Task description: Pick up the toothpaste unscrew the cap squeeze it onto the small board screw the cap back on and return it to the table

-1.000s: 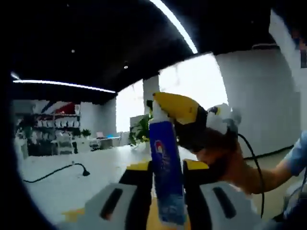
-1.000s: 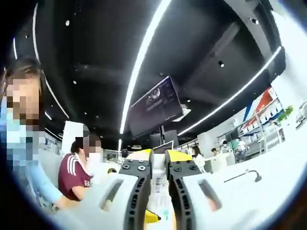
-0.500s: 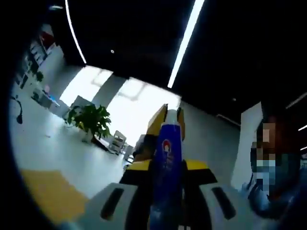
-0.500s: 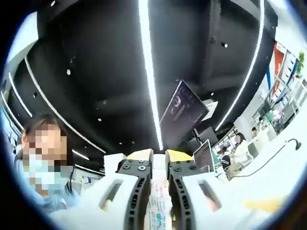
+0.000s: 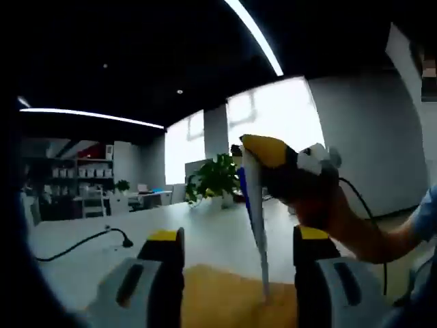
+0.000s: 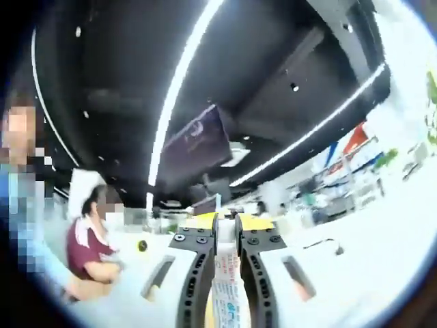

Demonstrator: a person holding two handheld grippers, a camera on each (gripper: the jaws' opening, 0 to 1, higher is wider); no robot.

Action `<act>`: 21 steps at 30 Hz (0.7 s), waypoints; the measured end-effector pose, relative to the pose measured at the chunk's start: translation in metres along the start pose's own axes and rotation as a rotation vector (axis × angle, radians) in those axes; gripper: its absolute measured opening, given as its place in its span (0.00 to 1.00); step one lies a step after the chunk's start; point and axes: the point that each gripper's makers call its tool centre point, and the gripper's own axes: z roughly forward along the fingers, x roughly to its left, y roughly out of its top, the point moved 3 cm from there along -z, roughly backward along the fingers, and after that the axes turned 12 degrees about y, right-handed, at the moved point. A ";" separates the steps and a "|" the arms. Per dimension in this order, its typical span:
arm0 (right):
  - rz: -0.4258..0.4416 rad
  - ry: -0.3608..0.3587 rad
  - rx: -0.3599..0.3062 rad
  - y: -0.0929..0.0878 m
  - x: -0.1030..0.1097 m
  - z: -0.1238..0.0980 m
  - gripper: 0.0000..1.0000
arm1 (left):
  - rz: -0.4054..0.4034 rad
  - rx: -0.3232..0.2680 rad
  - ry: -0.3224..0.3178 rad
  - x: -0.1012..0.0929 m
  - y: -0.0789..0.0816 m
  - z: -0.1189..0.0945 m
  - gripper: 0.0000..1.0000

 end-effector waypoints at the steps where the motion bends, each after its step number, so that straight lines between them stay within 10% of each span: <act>1: -0.028 -0.024 0.012 -0.001 -0.001 -0.001 0.10 | -0.025 -0.013 -0.031 -0.006 0.003 0.000 0.67; 10: -0.122 -0.070 0.073 -0.008 -0.005 0.001 0.10 | 0.023 0.019 -0.207 -0.057 -0.002 -0.001 0.72; 21: -0.087 -0.052 0.055 -0.008 0.006 0.004 0.10 | 0.049 0.013 -0.130 -0.044 0.001 0.000 0.68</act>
